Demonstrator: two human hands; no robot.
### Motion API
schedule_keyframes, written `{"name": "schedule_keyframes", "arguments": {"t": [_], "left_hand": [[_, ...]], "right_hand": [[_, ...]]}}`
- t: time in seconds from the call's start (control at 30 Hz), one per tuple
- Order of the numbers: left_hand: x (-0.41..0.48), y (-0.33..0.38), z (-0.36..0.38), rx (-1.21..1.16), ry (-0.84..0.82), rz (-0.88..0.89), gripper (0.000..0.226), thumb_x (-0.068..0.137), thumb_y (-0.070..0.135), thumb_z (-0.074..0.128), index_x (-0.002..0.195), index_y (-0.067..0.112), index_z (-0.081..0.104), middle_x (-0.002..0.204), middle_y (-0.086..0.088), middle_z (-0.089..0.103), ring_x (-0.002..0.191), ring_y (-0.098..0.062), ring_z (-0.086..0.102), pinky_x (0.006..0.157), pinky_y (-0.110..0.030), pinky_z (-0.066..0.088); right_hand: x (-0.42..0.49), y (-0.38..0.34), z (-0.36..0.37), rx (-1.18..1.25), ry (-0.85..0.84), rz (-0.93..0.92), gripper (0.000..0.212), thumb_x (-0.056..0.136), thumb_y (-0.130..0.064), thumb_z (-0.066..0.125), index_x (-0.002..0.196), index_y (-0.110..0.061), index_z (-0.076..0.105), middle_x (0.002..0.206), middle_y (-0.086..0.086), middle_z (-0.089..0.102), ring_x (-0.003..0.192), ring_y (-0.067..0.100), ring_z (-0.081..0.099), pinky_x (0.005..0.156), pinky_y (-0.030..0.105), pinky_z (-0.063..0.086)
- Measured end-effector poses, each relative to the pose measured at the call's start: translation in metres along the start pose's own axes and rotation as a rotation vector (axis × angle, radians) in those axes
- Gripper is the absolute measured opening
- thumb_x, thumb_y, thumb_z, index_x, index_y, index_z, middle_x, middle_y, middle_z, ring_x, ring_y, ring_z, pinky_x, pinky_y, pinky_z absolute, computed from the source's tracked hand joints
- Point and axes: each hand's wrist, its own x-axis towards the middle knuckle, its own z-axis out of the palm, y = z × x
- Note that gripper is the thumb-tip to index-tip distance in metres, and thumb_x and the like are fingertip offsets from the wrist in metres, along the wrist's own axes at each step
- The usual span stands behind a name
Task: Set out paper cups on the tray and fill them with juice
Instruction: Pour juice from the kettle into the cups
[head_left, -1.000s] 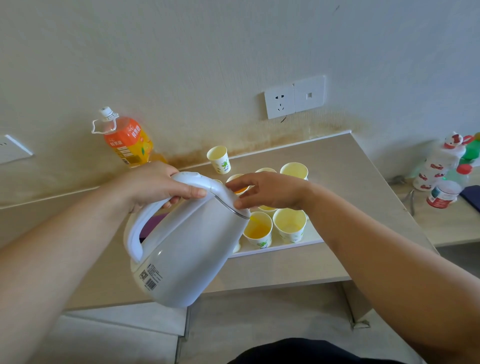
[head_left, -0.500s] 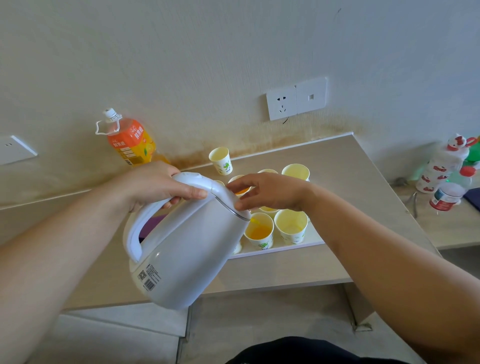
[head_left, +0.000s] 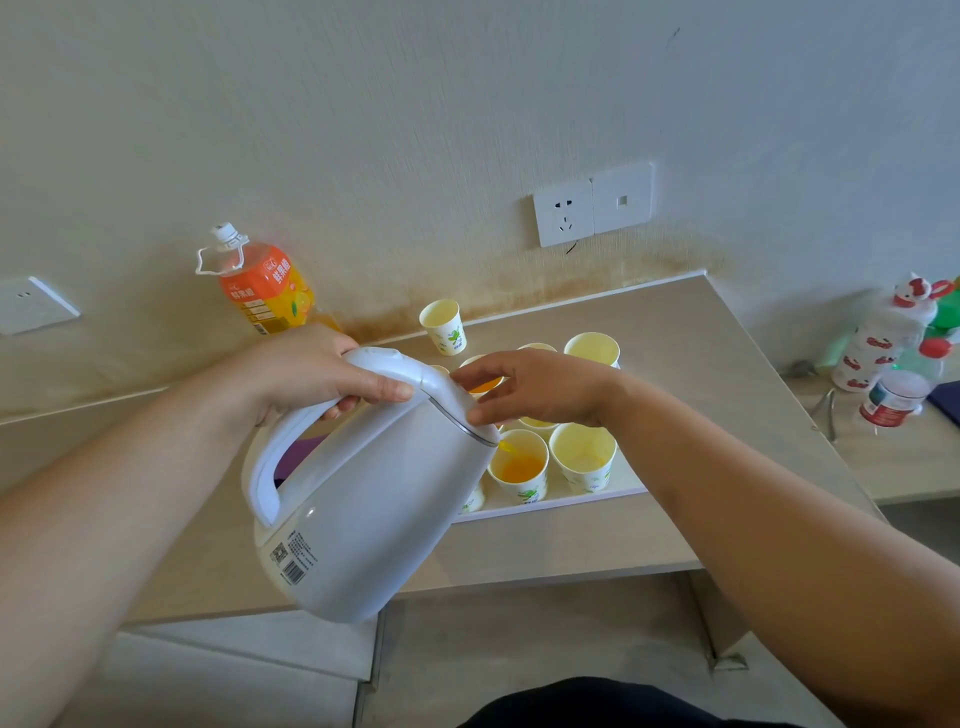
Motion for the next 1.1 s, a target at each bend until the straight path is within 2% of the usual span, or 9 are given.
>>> {"name": "schedule_keyframes", "arguments": {"t": [0.13,0.3,0.47,0.7,0.9,1.0,1.1], "left_hand": [[-0.0005,0.0012,0.0008,0.01,0.005,-0.012,0.052,0.039,0.061,0.084,0.041,0.019,0.055,0.048,-0.002,0.056,0.047,-0.016,0.048,0.057,-0.028,0.038],[-0.0009,0.0024,0.0013,-0.002,0.005,-0.003,0.059,0.03,0.068,0.072,0.055,0.016,0.058,0.052,-0.003,0.058,0.047,-0.014,0.049,0.059,-0.028,0.039],[-0.0015,0.0049,0.0026,-0.013,0.004,-0.002,0.062,0.029,0.065,0.072,0.06,0.013,0.058,0.051,-0.004,0.056,0.045,-0.014,0.048,0.056,-0.027,0.038],[-0.0008,0.0072,0.0017,0.007,0.002,-0.001,0.058,0.033,0.062,0.076,0.059,0.014,0.057,0.05,-0.002,0.056,0.045,-0.013,0.048,0.056,-0.026,0.037],[0.0016,0.0056,-0.0007,0.007,-0.002,0.013,0.058,0.029,0.066,0.074,0.053,0.017,0.056,0.049,-0.002,0.055,0.045,-0.014,0.048,0.057,-0.027,0.037],[0.0034,0.004,-0.0018,0.014,-0.006,0.016,0.066,0.023,0.068,0.077,0.057,0.015,0.057,0.05,-0.003,0.056,0.046,-0.014,0.048,0.058,-0.028,0.037],[0.0046,0.0031,-0.0025,0.023,-0.008,0.011,0.06,0.031,0.066,0.074,0.056,0.015,0.056,0.05,-0.004,0.055,0.047,-0.015,0.048,0.059,-0.028,0.037]], "right_hand": [[0.0002,0.0016,0.0007,0.006,-0.001,0.003,0.051,0.086,-0.013,0.068,0.133,-0.02,0.052,0.13,-0.004,0.057,0.114,0.012,0.057,0.083,0.017,0.051],[-0.0001,0.0037,0.0003,0.016,-0.006,0.004,0.051,0.086,-0.011,0.067,0.134,-0.018,0.051,0.131,-0.003,0.056,0.116,0.013,0.055,0.088,0.021,0.051],[-0.0003,0.0046,-0.0005,0.018,-0.006,0.006,0.052,0.086,-0.013,0.068,0.134,-0.019,0.05,0.13,-0.004,0.055,0.114,0.011,0.056,0.088,0.021,0.051],[-0.0009,0.0051,-0.0012,0.017,-0.002,0.01,0.053,0.086,-0.014,0.068,0.135,-0.019,0.049,0.132,-0.002,0.055,0.115,0.012,0.057,0.084,0.018,0.051],[0.0001,0.005,-0.0027,0.012,0.004,0.0,0.053,0.085,-0.015,0.069,0.135,-0.019,0.051,0.131,-0.003,0.057,0.113,0.012,0.059,0.08,0.015,0.051],[0.0016,0.0052,-0.003,0.006,0.005,-0.007,0.053,0.085,-0.016,0.069,0.135,-0.02,0.052,0.13,-0.004,0.057,0.112,0.012,0.059,0.077,0.013,0.051],[0.0032,0.0054,-0.0031,0.009,0.001,-0.011,0.053,0.085,-0.017,0.069,0.135,-0.021,0.052,0.129,-0.006,0.058,0.113,0.012,0.059,0.078,0.014,0.051]]}}
